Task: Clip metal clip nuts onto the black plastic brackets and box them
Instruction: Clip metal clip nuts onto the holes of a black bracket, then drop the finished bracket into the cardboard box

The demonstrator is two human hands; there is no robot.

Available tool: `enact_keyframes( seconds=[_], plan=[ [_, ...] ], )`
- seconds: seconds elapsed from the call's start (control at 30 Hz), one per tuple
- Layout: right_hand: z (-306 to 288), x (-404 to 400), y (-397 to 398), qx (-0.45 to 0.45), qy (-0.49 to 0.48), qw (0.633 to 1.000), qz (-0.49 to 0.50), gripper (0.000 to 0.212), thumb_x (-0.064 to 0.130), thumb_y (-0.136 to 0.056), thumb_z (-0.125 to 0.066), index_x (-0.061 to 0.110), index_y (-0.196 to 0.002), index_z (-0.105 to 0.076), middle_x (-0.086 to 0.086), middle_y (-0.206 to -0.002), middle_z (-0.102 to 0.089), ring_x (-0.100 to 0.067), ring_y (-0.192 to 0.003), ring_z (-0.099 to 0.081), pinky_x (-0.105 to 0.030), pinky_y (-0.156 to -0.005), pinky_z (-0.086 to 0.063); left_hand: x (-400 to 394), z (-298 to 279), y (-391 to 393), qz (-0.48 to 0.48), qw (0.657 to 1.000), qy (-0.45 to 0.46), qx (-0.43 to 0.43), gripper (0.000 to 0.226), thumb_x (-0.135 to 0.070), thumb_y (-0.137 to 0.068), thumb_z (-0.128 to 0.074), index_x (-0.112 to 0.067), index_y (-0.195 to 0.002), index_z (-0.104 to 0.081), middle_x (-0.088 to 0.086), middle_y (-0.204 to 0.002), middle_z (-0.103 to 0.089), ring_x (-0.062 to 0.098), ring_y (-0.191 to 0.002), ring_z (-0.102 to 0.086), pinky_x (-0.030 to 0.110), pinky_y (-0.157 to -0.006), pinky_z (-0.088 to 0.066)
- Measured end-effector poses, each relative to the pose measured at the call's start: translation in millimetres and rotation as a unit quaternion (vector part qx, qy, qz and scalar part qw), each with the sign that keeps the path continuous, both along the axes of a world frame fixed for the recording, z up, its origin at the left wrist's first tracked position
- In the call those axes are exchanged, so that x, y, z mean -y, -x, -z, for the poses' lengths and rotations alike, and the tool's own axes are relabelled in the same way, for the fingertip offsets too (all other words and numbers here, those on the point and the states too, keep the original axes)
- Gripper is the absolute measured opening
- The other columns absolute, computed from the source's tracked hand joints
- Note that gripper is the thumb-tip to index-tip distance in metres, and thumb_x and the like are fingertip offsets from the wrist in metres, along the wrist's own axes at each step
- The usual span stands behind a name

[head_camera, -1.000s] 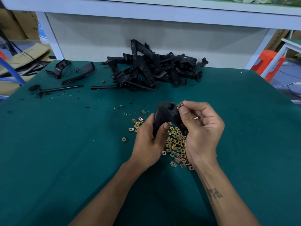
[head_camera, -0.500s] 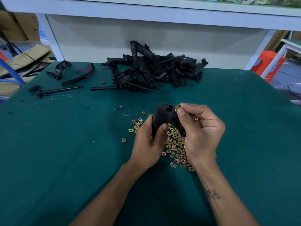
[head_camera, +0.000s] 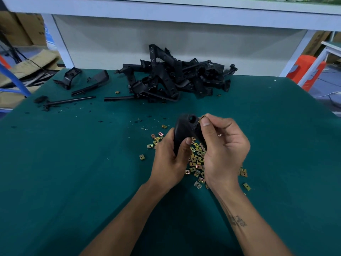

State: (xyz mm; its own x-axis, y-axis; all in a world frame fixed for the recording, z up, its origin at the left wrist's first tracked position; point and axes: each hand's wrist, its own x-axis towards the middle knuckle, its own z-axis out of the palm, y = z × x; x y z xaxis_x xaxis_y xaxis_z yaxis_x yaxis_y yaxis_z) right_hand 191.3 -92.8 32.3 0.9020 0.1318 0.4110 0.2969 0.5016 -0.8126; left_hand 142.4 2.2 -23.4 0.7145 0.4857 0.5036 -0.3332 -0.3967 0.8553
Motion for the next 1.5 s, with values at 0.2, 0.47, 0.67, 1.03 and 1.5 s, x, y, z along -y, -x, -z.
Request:
enact_keyframes(
  seconds=[0.2, 0.47, 0.67, 1.03, 1.5],
  plan=[
    [1, 1, 4, 0.046, 0.038, 0.998, 0.007, 0.017, 0.0, -0.089, -0.072, 0.017, -0.088, -0.073, 0.006, -0.09, -0.077, -0.007, -0.084, -0.072, -0.018, -0.075, -0.055, 1, -3, 1, -0.002, 1.0, 0.0, 0.005, 0.018, -0.032, -0.105, -0.053, -0.018, -0.093, -0.052, 0.001, -0.063, -0.054, 0.017, -0.049, -0.048, 0.036, -0.043, -0.039],
    [-2, 4, 3, 0.057, 0.071, 0.996, -0.027, 0.011, 0.006, -0.09, -0.062, 0.009, -0.087, -0.072, 0.004, -0.088, -0.076, -0.011, -0.086, -0.07, -0.023, -0.077, -0.053, -1, 0, -1, -0.011, 1.0, 0.013, 0.0, 0.019, -0.037, -0.105, -0.053, -0.022, -0.092, -0.051, 0.001, -0.064, -0.054, 0.012, -0.048, -0.049, 0.038, -0.041, -0.042],
    [-7, 6, -12, 0.093, 0.117, 0.986, -0.071, 0.025, 0.027, -0.087, -0.051, 0.016, -0.076, -0.07, 0.001, -0.09, -0.076, -0.013, -0.093, -0.071, -0.022, -0.082, -0.052, -1, -1, 1, 0.012, 0.998, 0.06, 0.001, 0.026, -0.039, -0.104, -0.053, -0.014, -0.098, -0.054, -0.004, -0.063, -0.05, 0.014, -0.046, -0.044, 0.038, -0.04, -0.039],
    [28, 2, -21, 0.156, 0.315, 0.936, 0.023, 0.022, 0.024, -0.103, -0.055, 0.023, -0.115, -0.073, 0.009, -0.102, -0.075, -0.005, -0.084, -0.067, -0.029, -0.074, -0.056, -13, -22, -1, -0.076, 0.912, 0.402, 0.014, 0.027, -0.029, -0.109, -0.048, -0.013, -0.087, -0.049, 0.002, -0.068, -0.056, 0.018, -0.054, -0.051, 0.032, -0.047, -0.046],
    [23, 19, -1, 0.031, 0.261, 0.963, -0.051, 0.013, 0.03, -0.103, -0.054, 0.027, -0.1, -0.067, 0.009, -0.079, -0.068, -0.004, -0.07, -0.061, -0.024, -0.063, -0.047, 25, -35, 3, 0.162, 0.891, 0.421, -0.052, 0.029, -0.027, -0.101, -0.053, -0.011, -0.115, -0.074, 0.012, -0.115, -0.074, 0.019, -0.093, -0.072, 0.029, -0.071, -0.06]
  ],
)
